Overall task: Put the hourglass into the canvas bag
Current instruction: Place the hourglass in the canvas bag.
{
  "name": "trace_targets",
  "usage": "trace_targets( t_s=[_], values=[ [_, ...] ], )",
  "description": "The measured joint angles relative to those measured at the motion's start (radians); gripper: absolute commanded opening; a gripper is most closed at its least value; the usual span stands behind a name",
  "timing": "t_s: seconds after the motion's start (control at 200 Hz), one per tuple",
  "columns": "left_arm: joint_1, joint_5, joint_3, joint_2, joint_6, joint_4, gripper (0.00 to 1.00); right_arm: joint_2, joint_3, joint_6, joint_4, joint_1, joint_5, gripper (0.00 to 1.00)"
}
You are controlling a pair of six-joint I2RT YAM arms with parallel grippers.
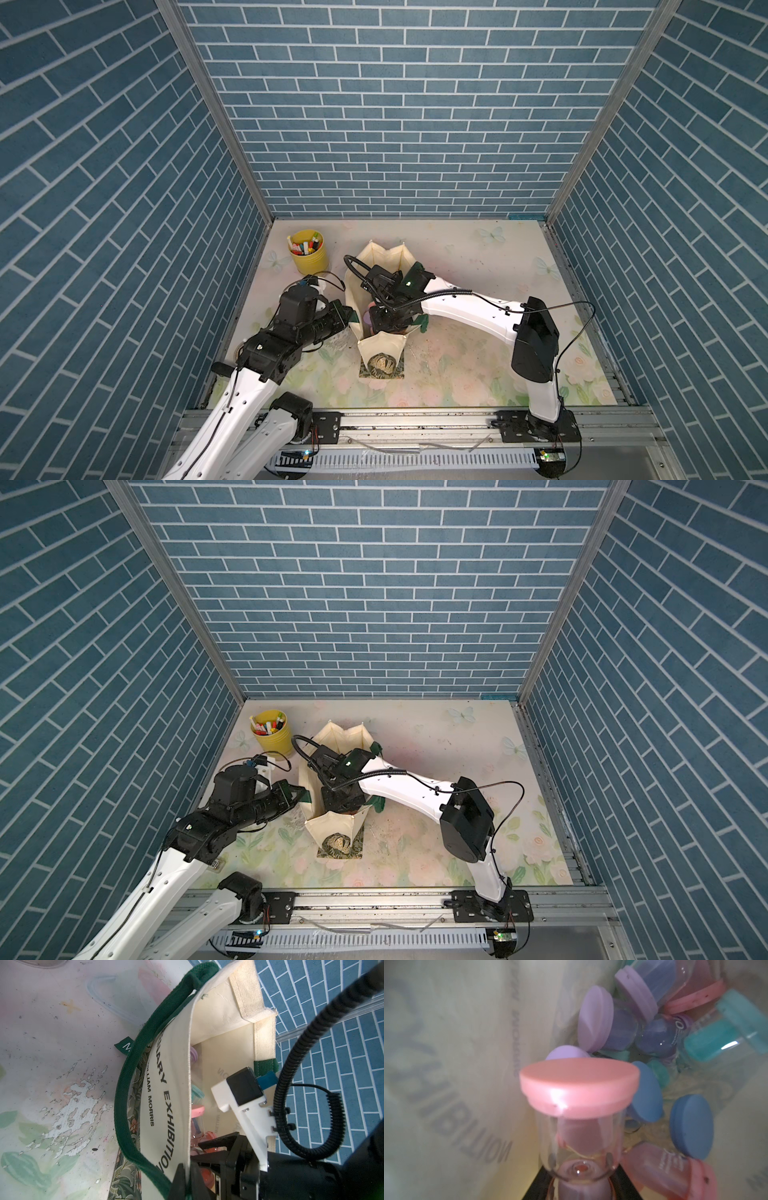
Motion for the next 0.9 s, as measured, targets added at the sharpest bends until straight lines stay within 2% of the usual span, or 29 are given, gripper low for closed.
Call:
trace_targets(
  t_s=[0.06,0.265,0.621,0.901],
  values=[
    [0.000,0.000,0.000,0.000,0.000,0.001,0.00,0.000,-0.002,0.003,0.000,0.003,0.004,0.44],
    [0.000,0.000,0.000,0.000,0.000,0.001,0.00,-0.004,-0.003,0.011,-0.002,0.004,0.039,0.65],
    [0.000,0.000,0.000,0.000,0.000,0.002,0.00,-0.045,0.084,0.006,-0.093,0.006,0.164,0.65],
    [0.000,0.001,0.000,-0.001,0.000,0.002,0.00,-0.257,0.101,0.001,-0.172,-0.001,0.409,0.60]
  ],
)
